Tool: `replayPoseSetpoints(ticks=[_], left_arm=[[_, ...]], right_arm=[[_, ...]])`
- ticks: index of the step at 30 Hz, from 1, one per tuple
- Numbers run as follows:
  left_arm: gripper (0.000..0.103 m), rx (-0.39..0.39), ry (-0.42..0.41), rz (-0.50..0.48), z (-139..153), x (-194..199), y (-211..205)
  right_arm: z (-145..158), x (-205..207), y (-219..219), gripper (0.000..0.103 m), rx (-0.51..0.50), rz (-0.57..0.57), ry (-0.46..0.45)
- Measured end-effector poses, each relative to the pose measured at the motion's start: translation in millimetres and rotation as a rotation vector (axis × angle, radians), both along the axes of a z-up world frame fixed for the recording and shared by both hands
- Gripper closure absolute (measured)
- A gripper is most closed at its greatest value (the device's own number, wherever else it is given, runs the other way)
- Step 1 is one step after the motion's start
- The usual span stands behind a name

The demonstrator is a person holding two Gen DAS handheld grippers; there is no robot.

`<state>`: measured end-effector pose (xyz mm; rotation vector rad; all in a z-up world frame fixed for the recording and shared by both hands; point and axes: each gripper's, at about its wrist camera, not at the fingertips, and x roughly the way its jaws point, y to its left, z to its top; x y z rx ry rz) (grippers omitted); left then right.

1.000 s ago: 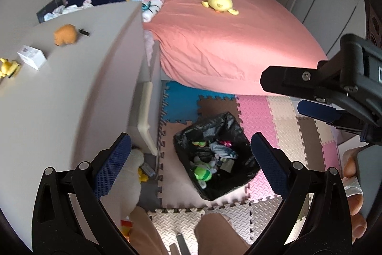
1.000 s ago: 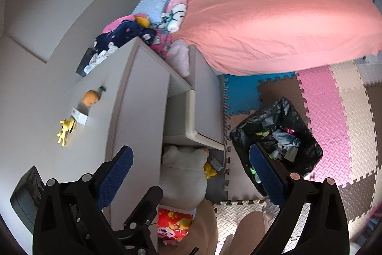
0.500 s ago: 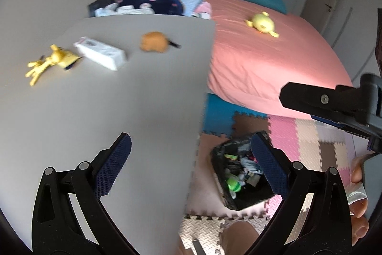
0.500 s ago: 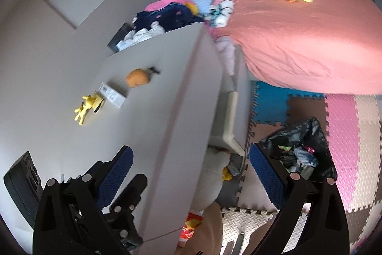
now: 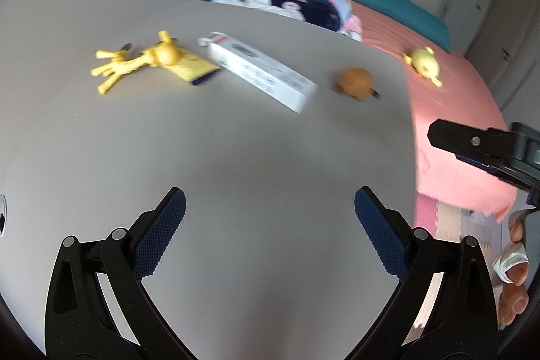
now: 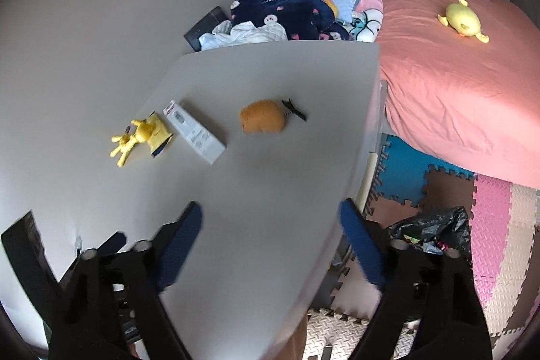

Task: Collect trash
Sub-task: 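Move both open tools back to the desk, then grasp the white thermometer box with the left tool while the right grasps the orange plush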

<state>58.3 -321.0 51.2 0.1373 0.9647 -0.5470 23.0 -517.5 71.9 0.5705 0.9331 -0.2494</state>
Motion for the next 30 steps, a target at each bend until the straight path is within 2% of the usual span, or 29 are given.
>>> replayPoseSetpoints(ticks=[5,7,13,14,16,17,18,23,28,30], left_arm=[[0.006,-0.006,0.007,0.047,3.8,32.6,-0.2],[0.012,0.007,0.002,0.059,4.9,43.6,-3.9],[0.018,-0.025,0.08,0.118,0.2,88.5,-15.6],[0.018,-0.026,0.097,0.133,-1.7,96.6,-18.9],[0.018,-0.042,0.125,0.15,-4.1,107.1,-23.8],[0.018,-0.05,0.141,0.161,-5.0,111.3,-27.5],[0.018,-0.052,0.151,0.175,-6.0,114.2,-31.0],[0.018,-0.074,0.219,0.244,-14.9,124.0,-49.9],[0.018,-0.077,0.268,0.311,-26.5,138.8,-66.4],[0.018,-0.053,0.243,0.325,-27.4,142.1,-72.8]], right_arm=[[-9.1,49.6,-4.6,0.033,0.0,-0.016,0.026],[-12.5,68.2,-4.9,0.034,-0.013,-0.012,0.034],[-28.8,109.2,-4.6,0.042,-0.051,0.013,0.081],[-32.0,112.8,-5.4,0.05,-0.052,0.018,0.091],[-39.7,118.4,-7.7,0.072,-0.035,0.032,0.109],[-44.3,119.7,-9.5,0.092,-0.015,0.032,0.116],[-47.7,120.0,-11.7,0.101,0.004,0.024,0.12],[-52.5,110.4,-22.4,0.102,0.032,-0.036,0.09],[-47.8,103.9,-30.4,0.101,0.075,-0.019,0.085],[-45.6,104.2,-32.7,0.101,0.074,-0.017,0.083]])
